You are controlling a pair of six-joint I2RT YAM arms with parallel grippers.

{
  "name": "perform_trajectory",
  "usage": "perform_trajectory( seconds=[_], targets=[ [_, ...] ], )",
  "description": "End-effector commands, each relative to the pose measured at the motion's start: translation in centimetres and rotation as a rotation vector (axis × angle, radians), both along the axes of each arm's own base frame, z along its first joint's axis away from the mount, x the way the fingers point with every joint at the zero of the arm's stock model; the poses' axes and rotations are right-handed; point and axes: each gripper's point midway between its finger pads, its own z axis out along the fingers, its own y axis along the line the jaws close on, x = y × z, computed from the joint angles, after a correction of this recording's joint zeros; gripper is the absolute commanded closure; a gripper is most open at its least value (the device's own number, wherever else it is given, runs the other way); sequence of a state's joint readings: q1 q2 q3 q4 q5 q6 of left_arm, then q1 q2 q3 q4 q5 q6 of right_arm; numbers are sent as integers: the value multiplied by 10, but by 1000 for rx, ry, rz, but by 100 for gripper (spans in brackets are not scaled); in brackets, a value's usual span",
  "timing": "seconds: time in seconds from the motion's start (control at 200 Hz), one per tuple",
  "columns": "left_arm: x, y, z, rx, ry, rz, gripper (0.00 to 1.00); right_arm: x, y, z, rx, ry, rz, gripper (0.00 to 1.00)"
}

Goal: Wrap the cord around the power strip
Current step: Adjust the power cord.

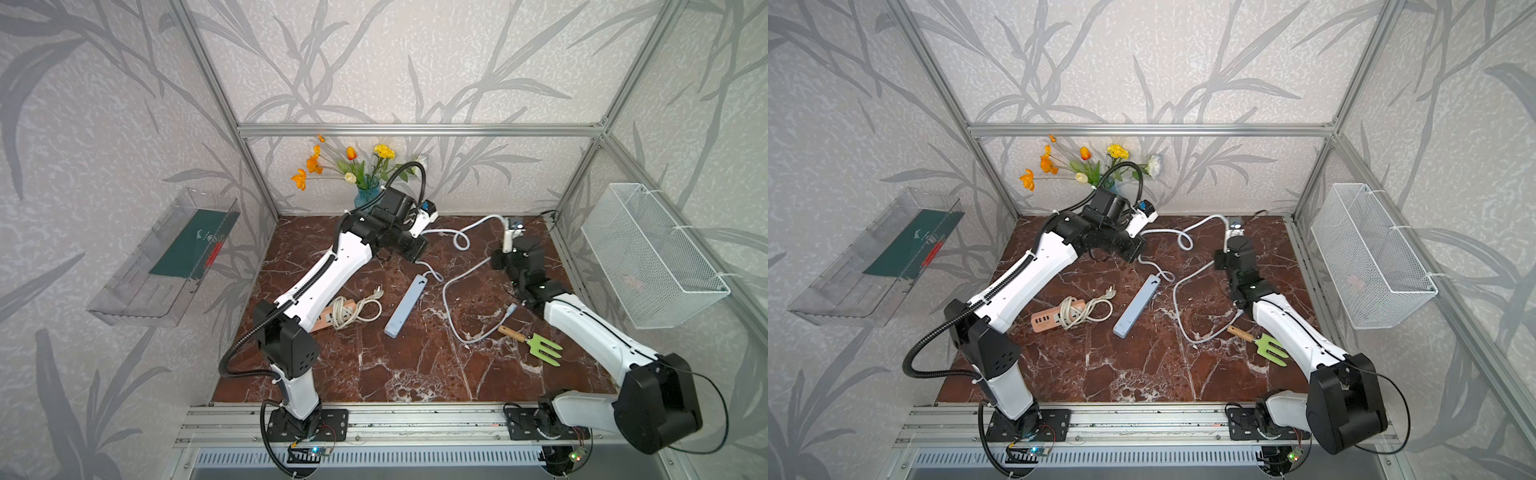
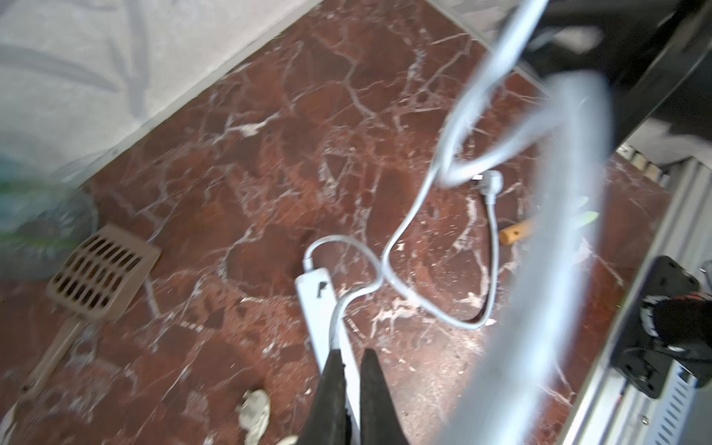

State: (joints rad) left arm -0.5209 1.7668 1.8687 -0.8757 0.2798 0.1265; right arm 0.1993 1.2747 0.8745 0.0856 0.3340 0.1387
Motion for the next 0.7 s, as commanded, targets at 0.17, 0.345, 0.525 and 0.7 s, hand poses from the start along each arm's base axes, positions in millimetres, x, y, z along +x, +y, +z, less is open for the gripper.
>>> perform_trajectory(
  seconds=[0.17, 0.345, 0.525, 0.7],
  targets=[
    [43, 57, 36, -53, -102, 237, 100, -53, -108, -52, 59, 212, -396, 100],
    [12, -67, 0, -134, 6, -91, 85, -53, -111, -45, 67, 194, -402, 100],
    [21, -90, -29, -12, 35, -100, 47, -56, -127, -44, 66, 206, -452, 100],
    [9, -27, -27, 145, -27, 66, 34, -57, -132, -56, 62, 232, -469, 100]
  ],
)
